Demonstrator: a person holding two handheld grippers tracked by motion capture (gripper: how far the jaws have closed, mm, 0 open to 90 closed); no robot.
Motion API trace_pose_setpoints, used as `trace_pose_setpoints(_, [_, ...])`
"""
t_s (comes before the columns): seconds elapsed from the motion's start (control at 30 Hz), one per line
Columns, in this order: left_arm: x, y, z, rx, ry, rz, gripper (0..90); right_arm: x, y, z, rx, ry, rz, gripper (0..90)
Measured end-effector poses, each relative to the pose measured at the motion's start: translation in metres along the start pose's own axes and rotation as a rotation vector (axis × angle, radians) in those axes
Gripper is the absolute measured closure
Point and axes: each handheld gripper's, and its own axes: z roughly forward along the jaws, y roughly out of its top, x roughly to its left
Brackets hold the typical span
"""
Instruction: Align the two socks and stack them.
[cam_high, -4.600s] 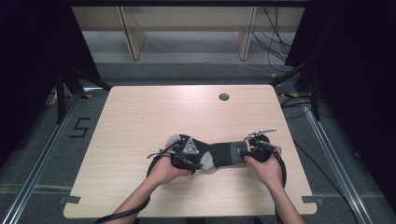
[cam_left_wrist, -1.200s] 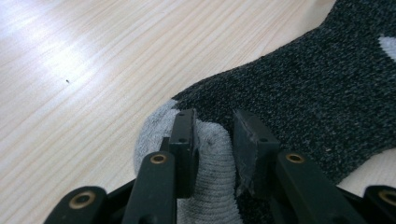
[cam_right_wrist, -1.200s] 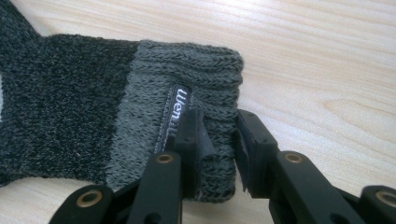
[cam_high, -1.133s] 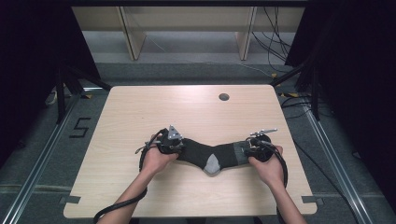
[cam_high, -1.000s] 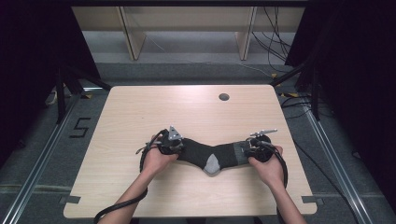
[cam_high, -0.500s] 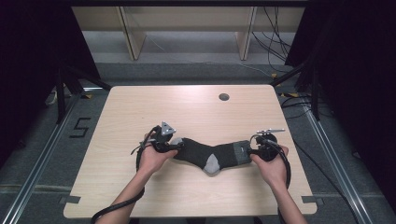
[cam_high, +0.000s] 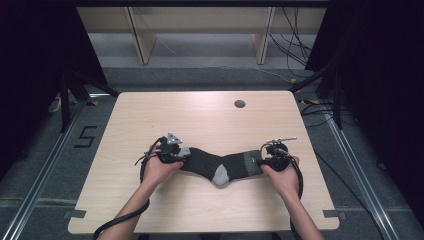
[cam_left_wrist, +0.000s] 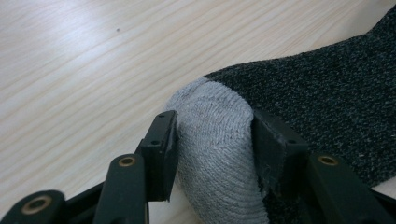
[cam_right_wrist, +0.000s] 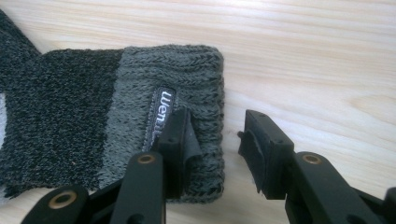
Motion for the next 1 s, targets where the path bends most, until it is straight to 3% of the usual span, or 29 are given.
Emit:
trace_pose_setpoints(0.07, [0.003, -0.003, -0.003, 0.004, 0.0, -0.004, 51.7, 0.004, 0.0, 0.001, 0.006, -0.009, 0.019, 61.6])
trace_pose_setpoints(0.2, [0.004, -0.011, -0.01, 0.009, 0.011, -0.001, 52.1, 0.013, 0.005, 0.004, 0.008, 0.0, -0.024, 61.5])
trace_pose_setpoints(0.27, [0.003, -0.021, -0.017, -0.004, 0.018, 0.018, 52.1, 0.018, 0.005, 0.005, 0.019, 0.006, -0.014, 61.4])
trace_pose_setpoints(0.3, [0.003, -0.021, -0.017, -0.004, 0.018, 0.018, 52.0, 0.017, 0.005, 0.006, 0.019, 0.01, -0.051, 61.0])
trace_pose_setpoints(0.33, [0.004, -0.024, -0.019, -0.006, 0.018, 0.018, 51.9, 0.019, 0.005, 0.006, 0.021, 0.009, -0.047, 60.5])
trace_pose_setpoints(0.37, [0.007, -0.029, -0.024, -0.003, 0.027, 0.014, 51.5, 0.019, 0.005, 0.007, 0.012, 0.02, -0.077, 59.8])
trace_pose_setpoints(0.53, [0.014, -0.034, -0.029, -0.01, 0.042, -0.016, 48.4, 0.026, 0.006, 0.011, 0.009, 0.041, -0.095, 58.0])
trace_pose_setpoints(0.63, [0.016, -0.033, -0.034, -0.047, 0.062, 0.009, 44.3, 0.028, 0.008, 0.01, 0.016, 0.077, -0.081, 51.5])
trace_pose_setpoints(0.67, [0.016, -0.032, -0.037, -0.058, 0.069, 0.013, 42.2, 0.025, 0.009, 0.009, -0.011, 0.087, -0.11, 49.6])
trace_pose_setpoints(0.7, [0.017, -0.031, -0.04, -0.083, 0.074, -0.003, 42.2, 0.025, 0.009, 0.009, -0.011, 0.087, -0.11, 49.6])
trace_pose_setpoints(0.73, [0.018, -0.03, -0.043, -0.104, 0.094, -0.019, 39.8, 0.026, 0.009, 0.005, -0.011, 0.094, -0.095, 47.8])
trace_pose_setpoints(0.77, [0.02, -0.031, -0.045, -0.102, 0.099, -0.01, 38.4, 0.025, 0.009, -0.001, -0.029, 0.08, -0.096, 47.6])
trace_pose_setpoints(0.8, [0.019, -0.031, -0.044, -0.124, 0.098, -0.034, 40.7, 0.026, 0.01, -0.011, -0.055, 0.1, -0.098, 47.2])
trace_pose_setpoints(0.83, [0.02, -0.032, -0.041, -0.113, 0.1, -0.055, 43.0, 0.026, 0.01, -0.014, -0.065, 0.1, -0.102, 47.2])
trace_pose_setpoints(0.87, [0.02, -0.032, -0.041, -0.113, 0.1, -0.055, 44.5, 0.026, 0.01, -0.014, -0.065, 0.1, -0.102, 47.2])
trace_pose_setpoints(0.9, [0.02, -0.033, -0.037, -0.063, 0.11, -0.036, 45.1, 0.024, 0.01, -0.021, -0.083, 0.098, -0.119, 46.8])
trace_pose_setpoints(0.93, [0.02, -0.033, -0.037, -0.063, 0.11, -0.036, 45.9, 0.024, 0.01, -0.021, -0.083, 0.098, -0.119, 46.8])
trace_pose_setpoints(1.0, [0.017, -0.034, -0.031, -0.062, 0.117, -0.047, 46.1, 0.023, 0.009, -0.026, -0.084, 0.045, -0.124, 46.3])
